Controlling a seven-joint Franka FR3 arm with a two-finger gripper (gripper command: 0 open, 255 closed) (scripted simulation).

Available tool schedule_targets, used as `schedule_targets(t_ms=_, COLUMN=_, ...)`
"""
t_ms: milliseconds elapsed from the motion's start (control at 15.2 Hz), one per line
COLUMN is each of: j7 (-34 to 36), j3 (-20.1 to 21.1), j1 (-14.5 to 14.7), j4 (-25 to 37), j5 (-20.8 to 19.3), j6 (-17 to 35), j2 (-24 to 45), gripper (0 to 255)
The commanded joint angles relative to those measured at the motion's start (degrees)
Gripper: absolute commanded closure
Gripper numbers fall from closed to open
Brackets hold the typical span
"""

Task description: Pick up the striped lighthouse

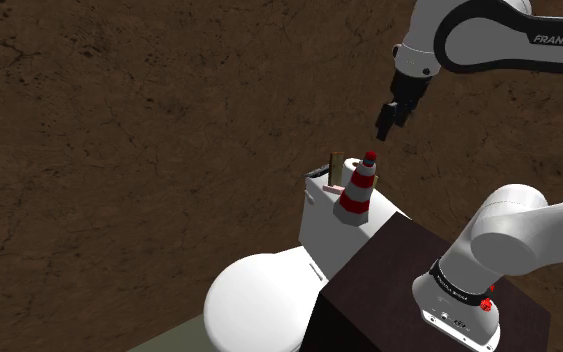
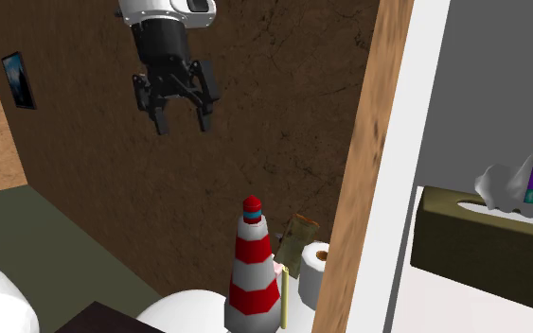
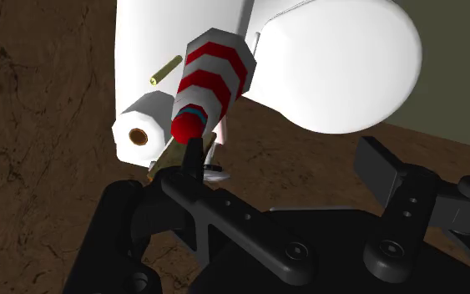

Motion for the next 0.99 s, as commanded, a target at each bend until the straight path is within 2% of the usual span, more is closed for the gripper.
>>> schedule_targets(t_ms=0, j7=0.0, j3=0.0, j1=0.0, j4=0.0, j5=0.0, j6=0.0, j2=0.0, gripper=0)
schedule_targets(t_ms=396, j7=-8.8, j3=-11.0, j1=-1.3, j4=-13.1, j5=-1.4, j6=18.3, j2=-4.9, gripper=0)
schedule_targets(t_ms=660, j7=-16.1, j3=-19.9, j1=-1.5, j4=-19.2, j5=-1.8, j6=31.8, j2=-3.7, gripper=0)
schedule_targets(t_ms=792, j7=-20.3, j3=-25.2, j1=-0.7, j4=-21.2, j5=-1.5, j6=38.8, j2=-1.5, gripper=0)
schedule_targets(t_ms=924, j7=-21.0, j3=-26.1, j1=-0.5, j4=-22.0, j5=-1.5, j6=40.5, j2=-0.8, gripper=0)
